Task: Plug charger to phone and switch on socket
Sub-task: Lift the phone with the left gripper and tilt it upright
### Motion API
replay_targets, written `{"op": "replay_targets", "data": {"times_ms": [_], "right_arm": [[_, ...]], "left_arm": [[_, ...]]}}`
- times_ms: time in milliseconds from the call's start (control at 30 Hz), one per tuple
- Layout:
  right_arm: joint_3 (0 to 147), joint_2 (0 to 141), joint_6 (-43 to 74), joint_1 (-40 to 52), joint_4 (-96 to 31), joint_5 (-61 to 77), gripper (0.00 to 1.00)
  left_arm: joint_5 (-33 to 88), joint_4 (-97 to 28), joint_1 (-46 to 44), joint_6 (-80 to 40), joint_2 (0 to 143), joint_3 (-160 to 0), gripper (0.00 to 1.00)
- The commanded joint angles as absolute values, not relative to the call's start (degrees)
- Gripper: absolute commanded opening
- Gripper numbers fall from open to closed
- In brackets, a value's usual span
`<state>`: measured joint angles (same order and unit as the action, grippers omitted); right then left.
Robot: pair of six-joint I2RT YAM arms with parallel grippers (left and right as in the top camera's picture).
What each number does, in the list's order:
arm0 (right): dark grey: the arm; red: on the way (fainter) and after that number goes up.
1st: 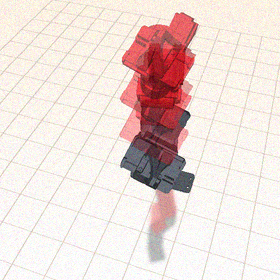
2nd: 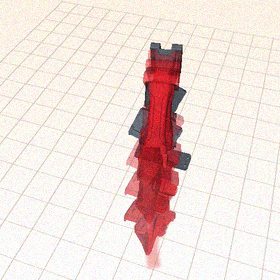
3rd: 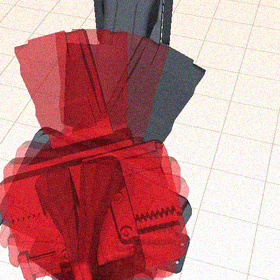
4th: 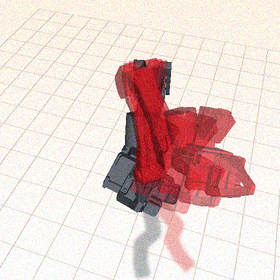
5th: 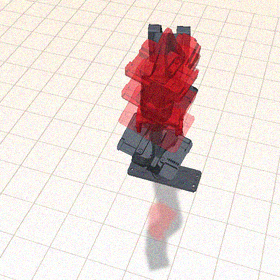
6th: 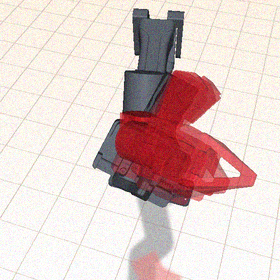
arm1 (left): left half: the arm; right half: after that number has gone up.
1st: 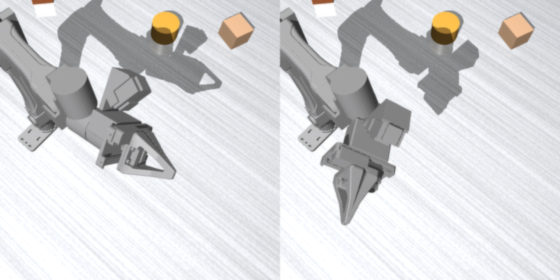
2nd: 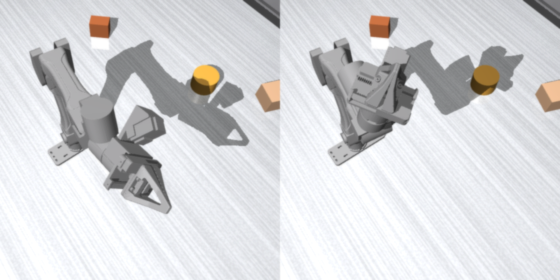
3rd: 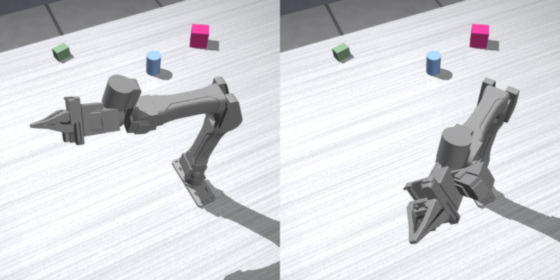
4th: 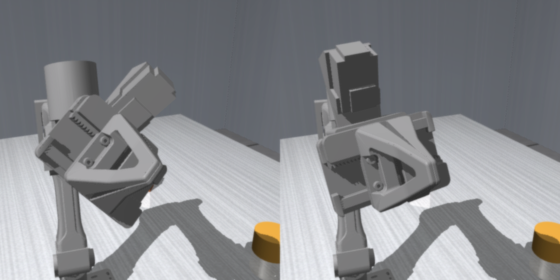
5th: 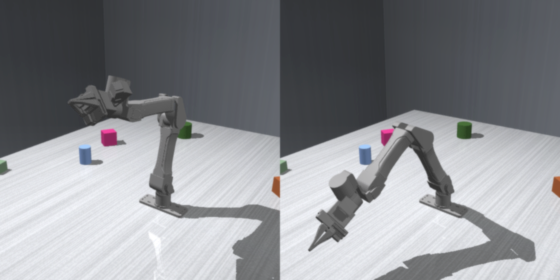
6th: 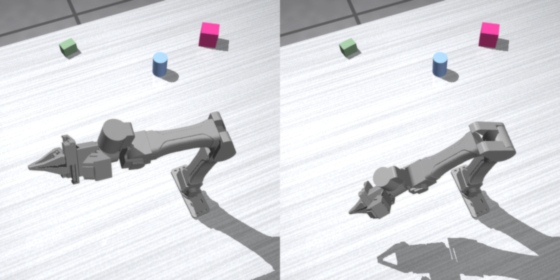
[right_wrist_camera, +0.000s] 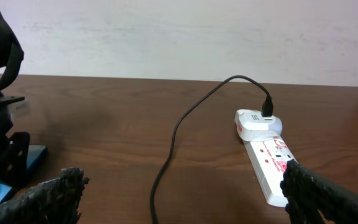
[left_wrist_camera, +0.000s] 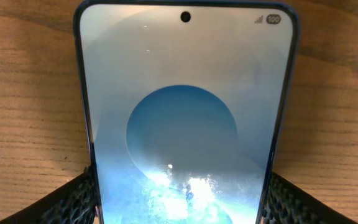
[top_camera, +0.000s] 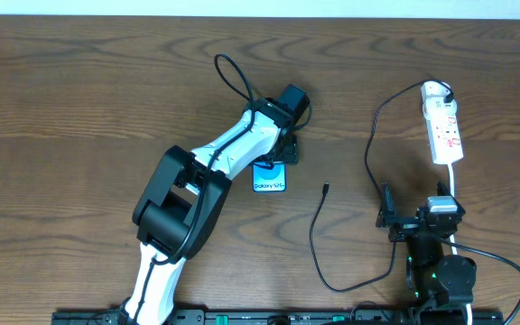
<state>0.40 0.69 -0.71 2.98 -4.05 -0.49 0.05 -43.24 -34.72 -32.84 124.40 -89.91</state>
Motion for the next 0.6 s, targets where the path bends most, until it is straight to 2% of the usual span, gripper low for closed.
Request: {"op": "replay_targets", "data": {"times_ms": [0, 100, 567], "right_arm": [[0.32, 0.38, -1.34, 3.38, -4.29, -0.95, 0.99], [0.32, 0.38, -1.34, 3.38, -4.29, -0.95, 0.99], [0.32, 0.38, -1.34, 3.38, -4.29, -0.95, 0.99]], "left_arm": [[0.82, -43.59, -34.85, -32.69, 125.62, -87.96, 0.75], [0.80, -43.57, -34.85, -32.69, 125.62, -87.96, 0.72], [0.86, -45.17, -34.63, -32.91, 121.32, -88.31, 0.72]]}}
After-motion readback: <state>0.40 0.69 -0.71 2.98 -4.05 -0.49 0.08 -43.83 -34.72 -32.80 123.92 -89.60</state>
